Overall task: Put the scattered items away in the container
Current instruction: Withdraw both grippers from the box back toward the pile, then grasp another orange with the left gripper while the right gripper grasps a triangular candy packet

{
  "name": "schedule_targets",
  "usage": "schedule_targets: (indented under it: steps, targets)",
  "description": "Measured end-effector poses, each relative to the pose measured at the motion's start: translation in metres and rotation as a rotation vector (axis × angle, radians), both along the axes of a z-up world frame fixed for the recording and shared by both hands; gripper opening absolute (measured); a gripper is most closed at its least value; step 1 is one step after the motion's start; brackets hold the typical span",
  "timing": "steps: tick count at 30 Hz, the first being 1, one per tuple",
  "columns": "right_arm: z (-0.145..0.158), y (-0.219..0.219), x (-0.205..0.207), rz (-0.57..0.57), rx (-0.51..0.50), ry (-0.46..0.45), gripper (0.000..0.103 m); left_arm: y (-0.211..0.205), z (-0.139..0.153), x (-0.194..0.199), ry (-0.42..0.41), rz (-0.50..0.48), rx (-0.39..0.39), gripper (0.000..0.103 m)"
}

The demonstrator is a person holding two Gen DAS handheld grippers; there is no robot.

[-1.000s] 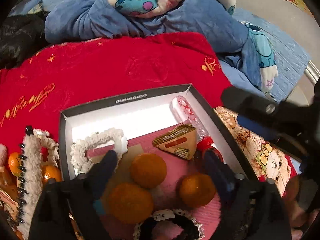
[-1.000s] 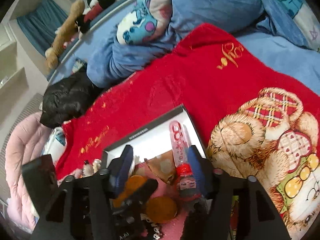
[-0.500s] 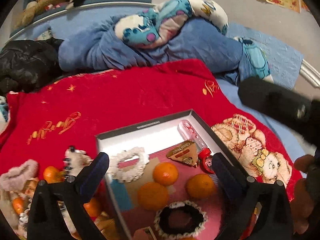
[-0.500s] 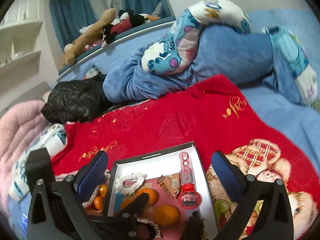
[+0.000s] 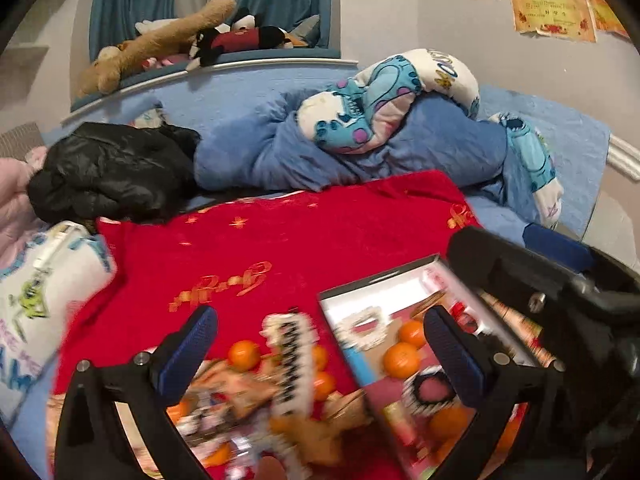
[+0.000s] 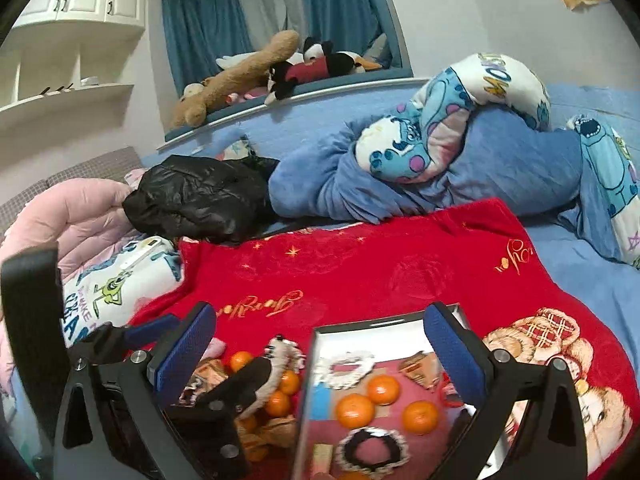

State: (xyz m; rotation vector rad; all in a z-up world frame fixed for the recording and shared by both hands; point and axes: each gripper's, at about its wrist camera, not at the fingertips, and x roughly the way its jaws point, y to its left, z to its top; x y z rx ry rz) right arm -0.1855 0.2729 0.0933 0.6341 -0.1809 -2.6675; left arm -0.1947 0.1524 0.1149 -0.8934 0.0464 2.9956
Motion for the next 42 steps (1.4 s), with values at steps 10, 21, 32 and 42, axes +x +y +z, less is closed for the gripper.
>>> schedule_targets:
  steps: [10, 21, 32, 42]
  targets:
    - [-0.004, -0.053, 0.037, 0.022, -0.075, -0.009, 0.103, -0.099, 0.014, 0.090, 0.065, 0.081, -0.029, 0.103]
    - [-0.038, -0.078, 0.056, 0.065, -0.065, -0.025, 0.103, -0.122, -0.042, 0.113, 0.022, 0.094, 0.039, 0.103]
    - [-0.066, -0.079, 0.043, 0.103, -0.031, -0.078, 0.103, -0.108, -0.110, 0.085, -0.136, 0.079, 0.052, 0.103]
    - [-0.098, -0.081, 0.023, 0.109, 0.001, -0.221, 0.077, -0.084, -0.153, 0.066, -0.243, 0.039, 0.040, 0.096]
